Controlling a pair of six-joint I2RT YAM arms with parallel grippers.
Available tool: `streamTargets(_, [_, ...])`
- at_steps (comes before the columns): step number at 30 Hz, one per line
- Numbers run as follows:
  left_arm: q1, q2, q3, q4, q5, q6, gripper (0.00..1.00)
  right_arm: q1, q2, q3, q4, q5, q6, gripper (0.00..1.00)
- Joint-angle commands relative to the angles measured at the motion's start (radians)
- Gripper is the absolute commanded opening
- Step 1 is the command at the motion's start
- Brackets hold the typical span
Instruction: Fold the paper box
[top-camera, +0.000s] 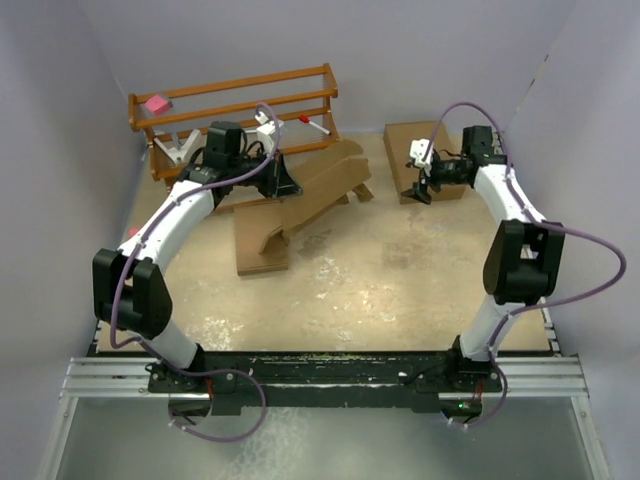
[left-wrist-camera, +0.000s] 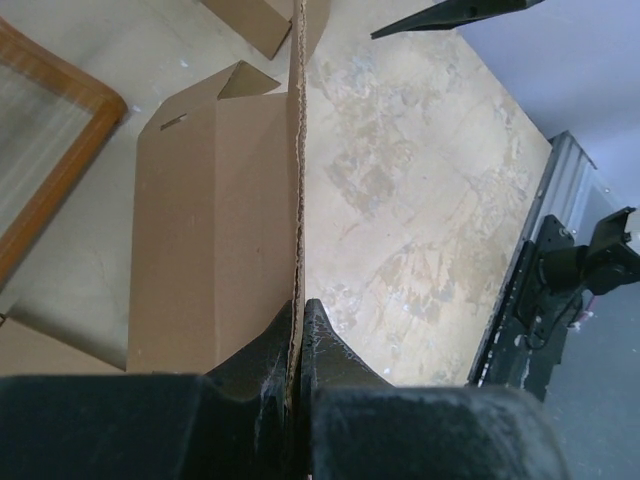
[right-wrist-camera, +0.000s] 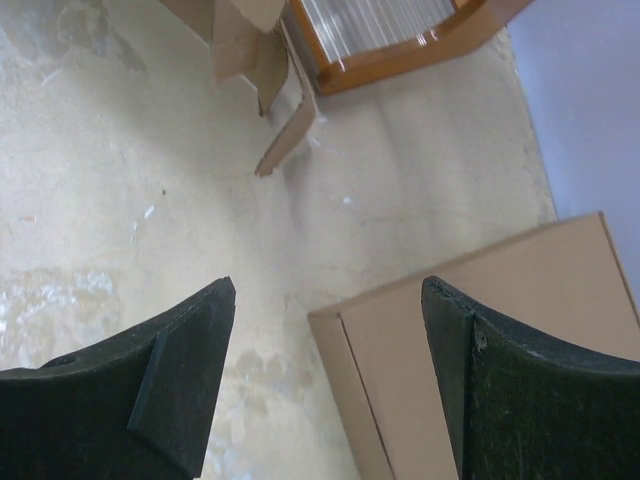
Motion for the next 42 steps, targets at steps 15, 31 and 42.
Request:
streamTargets(15, [0.002, -0.107, 0.063, 0.095, 0.169, -0.145, 0.04, -0.076, -0.168, -0.122, -0.135, 0.041, -0.097, 0.79])
streamTargets(31, [-0.108, 0.009, -0.063, 0.034, 0.0, 0.054, 0.04, -0.158, -0.14, -0.141, -0.138, 0.057, -0.172, 0.78])
streamTargets(42, [-0.116, 0.019, -0.049, -0.025, -0.06, 0.13, 0.04, -0.048, -0.005, -0.065, -0.028, 0.114, -0.246, 0.73])
